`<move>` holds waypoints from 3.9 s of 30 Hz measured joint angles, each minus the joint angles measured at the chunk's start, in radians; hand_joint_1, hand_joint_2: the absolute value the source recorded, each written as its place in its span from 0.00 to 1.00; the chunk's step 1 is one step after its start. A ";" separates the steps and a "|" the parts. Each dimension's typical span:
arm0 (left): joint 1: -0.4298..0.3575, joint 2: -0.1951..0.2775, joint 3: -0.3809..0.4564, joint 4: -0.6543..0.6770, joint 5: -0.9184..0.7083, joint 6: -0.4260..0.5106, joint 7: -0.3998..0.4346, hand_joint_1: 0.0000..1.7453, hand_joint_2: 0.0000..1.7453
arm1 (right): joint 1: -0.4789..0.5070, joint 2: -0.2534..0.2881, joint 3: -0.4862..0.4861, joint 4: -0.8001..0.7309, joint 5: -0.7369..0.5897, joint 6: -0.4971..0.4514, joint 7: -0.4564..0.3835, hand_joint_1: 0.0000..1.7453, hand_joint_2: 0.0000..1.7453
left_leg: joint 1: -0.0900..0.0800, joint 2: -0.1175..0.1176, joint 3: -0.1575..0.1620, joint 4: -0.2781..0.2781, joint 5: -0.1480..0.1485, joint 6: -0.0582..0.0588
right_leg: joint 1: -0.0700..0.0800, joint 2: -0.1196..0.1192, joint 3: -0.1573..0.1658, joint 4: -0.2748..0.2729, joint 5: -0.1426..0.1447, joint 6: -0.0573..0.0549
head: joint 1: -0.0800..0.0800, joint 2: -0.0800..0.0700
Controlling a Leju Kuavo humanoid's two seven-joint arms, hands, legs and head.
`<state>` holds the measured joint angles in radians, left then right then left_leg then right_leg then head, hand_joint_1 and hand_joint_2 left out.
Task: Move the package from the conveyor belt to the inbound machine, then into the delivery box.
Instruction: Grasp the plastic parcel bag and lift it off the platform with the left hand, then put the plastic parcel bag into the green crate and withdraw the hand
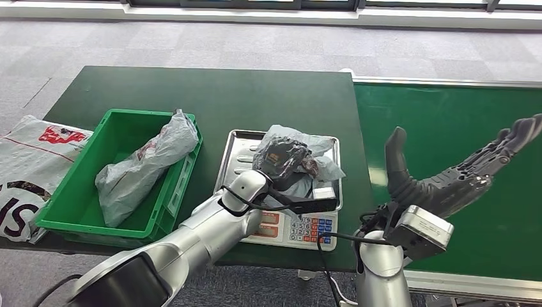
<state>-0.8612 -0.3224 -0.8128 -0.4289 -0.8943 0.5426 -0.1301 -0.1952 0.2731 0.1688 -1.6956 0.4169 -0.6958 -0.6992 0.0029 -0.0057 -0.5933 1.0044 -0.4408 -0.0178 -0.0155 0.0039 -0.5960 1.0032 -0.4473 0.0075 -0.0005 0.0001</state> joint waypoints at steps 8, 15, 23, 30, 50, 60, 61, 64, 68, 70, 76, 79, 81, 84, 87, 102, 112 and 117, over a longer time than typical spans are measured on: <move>0.000 0.078 0.117 -0.163 -0.108 0.079 0.025 1.00 1.00 | 0.004 0.000 -0.013 -0.001 0.000 0.000 0.000 0.00 1.00 | 0.000 0.000 -0.001 0.000 0.000 0.000 | 0.000 0.000 0.000 0.000 0.000 0.000 | 0.000 0.000; 0.063 0.126 0.257 -0.338 -0.237 0.138 0.034 1.00 1.00 | 0.005 0.000 -0.018 -0.006 -0.002 0.000 0.000 0.00 1.00 | 0.000 0.000 -0.001 0.000 0.000 0.000 | 0.000 0.000 -0.001 0.000 0.000 0.000 | 0.000 0.000; 0.169 0.142 0.460 -0.556 -0.494 0.150 0.046 1.00 1.00 | 0.006 0.000 -0.020 -0.007 -0.002 0.000 0.000 0.00 1.00 | 0.000 0.000 -0.002 0.000 0.000 0.000 | 0.000 0.001 -0.002 0.000 0.000 0.000 | 0.000 0.000; 0.250 0.140 0.692 -0.745 -0.551 0.150 -0.005 1.00 1.00 | 0.017 0.000 -0.022 -0.025 0.000 0.000 0.000 0.00 1.00 | 0.000 0.001 -0.002 0.000 0.000 0.000 | 0.001 0.001 -0.003 0.000 0.000 0.000 | 0.000 0.000; 0.190 0.215 0.901 -0.480 -0.598 0.151 0.257 1.00 1.00 | 0.026 -0.001 -0.024 -0.040 -0.003 0.000 0.000 0.00 1.00 | 0.000 0.002 -0.002 0.000 0.001 0.000 | 0.000 0.001 -0.004 0.000 0.001 -0.001 | 0.000 0.000; 0.088 0.236 0.694 -0.138 -0.598 -0.193 0.327 0.00 0.50 | 0.031 -0.003 -0.023 -0.043 -0.008 0.000 0.000 0.00 1.00 | 0.000 0.001 -0.002 0.000 0.001 0.000 | 0.000 0.001 -0.002 0.000 0.001 -0.001 | 0.000 0.000; 0.089 0.231 0.677 -0.113 -0.597 -0.219 0.329 0.00 0.25 | 0.031 -0.003 -0.023 -0.043 -0.009 0.000 0.000 0.00 1.00 | 0.000 0.002 -0.002 0.000 0.001 0.000 | 0.000 0.001 -0.002 0.000 0.001 -0.001 | 0.000 0.000; 0.100 0.217 0.662 -0.077 -0.593 -0.173 0.342 0.00 0.00 | 0.031 -0.003 -0.023 -0.042 -0.010 0.000 0.000 0.00 1.00 | 0.000 0.002 -0.002 0.000 0.001 0.000 | 0.000 0.002 -0.003 0.000 0.001 -0.001 | 0.000 0.000; 0.133 0.214 0.675 -0.103 -0.591 -0.064 0.364 0.00 0.00 | 0.038 -0.005 -0.021 -0.042 -0.012 0.000 0.004 0.00 1.00 | 0.000 0.002 -0.002 0.000 0.001 0.000 | 0.001 0.001 -0.003 0.000 0.001 -0.001 | 0.000 0.000; 0.156 0.215 0.693 -0.140 -0.591 -0.030 0.377 0.00 0.00 | 0.040 -0.006 -0.020 -0.042 -0.012 0.000 0.007 0.00 1.00 | 0.000 0.002 -0.002 0.000 0.001 0.000 | 0.001 0.001 -0.003 0.000 0.001 -0.001 | 0.000 0.000; 0.240 0.215 0.783 -0.281 -0.578 0.115 0.365 0.00 0.00 | 0.048 -0.007 -0.015 -0.038 -0.014 0.000 0.017 0.00 1.00 | 0.000 0.002 -0.002 0.000 0.000 -0.001 | 0.001 0.001 -0.003 0.000 0.001 -0.001 | 0.000 0.000; 0.293 0.215 0.841 -0.372 -0.572 0.147 0.333 0.00 0.00 | 0.051 -0.008 -0.014 -0.031 -0.020 0.000 0.018 0.00 1.00 | 0.000 0.002 -0.002 0.000 0.000 -0.001 | 0.001 0.002 -0.003 0.000 0.000 -0.001 | 0.000 0.000; 0.316 0.214 0.865 -0.417 -0.572 0.151 0.317 0.00 0.00 | 0.053 -0.008 -0.014 -0.028 -0.021 0.000 0.018 0.00 1.00 | 0.000 0.002 -0.002 0.000 0.000 -0.001 | 0.001 0.002 -0.003 0.000 0.000 -0.001 | 0.000 0.000; 0.320 0.213 0.871 -0.426 -0.572 0.151 0.314 0.00 0.00 | 0.053 -0.008 -0.014 -0.027 -0.022 0.000 0.018 0.00 1.00 | 0.000 0.002 -0.002 0.000 0.000 -0.001 | 0.001 0.002 -0.003 0.000 0.000 -0.001 | 0.000 0.000; 0.382 0.199 0.958 -0.581 -0.567 0.152 0.248 0.00 0.00 | 0.056 -0.009 -0.009 -0.017 -0.030 0.000 0.016 0.00 1.00 | 0.000 0.002 -0.003 0.000 0.000 -0.001 | 0.001 0.002 -0.003 0.000 0.000 -0.001 | 0.000 0.000; 0.500 0.125 1.020 -0.886 0.498 -0.116 -0.424 0.00 1.00 | 0.096 -0.018 -0.006 -0.005 -0.037 0.000 0.015 0.00 1.00 | 0.000 0.002 -0.003 0.000 0.000 0.000 | 0.001 0.001 -0.004 0.000 0.000 -0.001 | 0.000 0.000; 0.716 0.108 0.830 -1.242 0.838 -0.467 -0.543 0.00 1.00 | 0.139 -0.021 -0.011 -0.043 -0.050 0.000 0.006 0.00 1.00 | 0.000 0.002 -0.003 0.000 -0.002 -0.001 | 0.001 0.001 -0.004 -0.001 -0.002 -0.001 | 0.000 0.000; 0.796 0.102 0.747 -1.344 0.841 -0.494 -0.560 0.00 1.00 | 0.168 -0.021 -0.020 -0.095 -0.037 0.000 0.001 0.00 1.00 | 0.000 0.002 -0.002 0.000 -0.003 0.000 | 0.001 0.001 -0.003 -0.001 -0.002 -0.001 | 0.000 0.000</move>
<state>-0.0650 -0.2206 -0.0656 -1.7727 -0.0531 0.0489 -0.6904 -0.0273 0.2518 0.1485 -1.7903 0.3802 -0.6961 -0.6985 0.0028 -0.0039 -0.5957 1.0045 -0.4441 -0.0181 -0.0149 0.0050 -0.5994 1.0019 -0.4498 0.0066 -0.0006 0.0003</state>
